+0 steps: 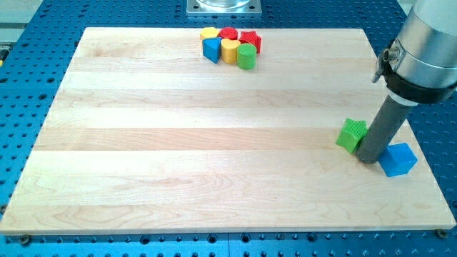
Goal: Move the green star vertically top to the cube
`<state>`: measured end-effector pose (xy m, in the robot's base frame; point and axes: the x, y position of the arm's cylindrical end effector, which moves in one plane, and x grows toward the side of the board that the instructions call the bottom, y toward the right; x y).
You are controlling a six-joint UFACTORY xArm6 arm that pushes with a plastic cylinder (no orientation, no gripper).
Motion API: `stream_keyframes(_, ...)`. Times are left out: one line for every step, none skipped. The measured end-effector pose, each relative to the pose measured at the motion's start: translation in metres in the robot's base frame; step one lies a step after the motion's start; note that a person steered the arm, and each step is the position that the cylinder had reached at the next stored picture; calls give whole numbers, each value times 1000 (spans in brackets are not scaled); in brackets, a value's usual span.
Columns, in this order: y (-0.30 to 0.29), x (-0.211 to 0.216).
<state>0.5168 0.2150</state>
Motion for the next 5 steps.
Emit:
stream_keyframes(-7, -18)
stream_keyframes(-36, 0)
stream_keyframes(-65, -5)
stream_keyframes(-70, -23)
stream_keyframes(-58, -90)
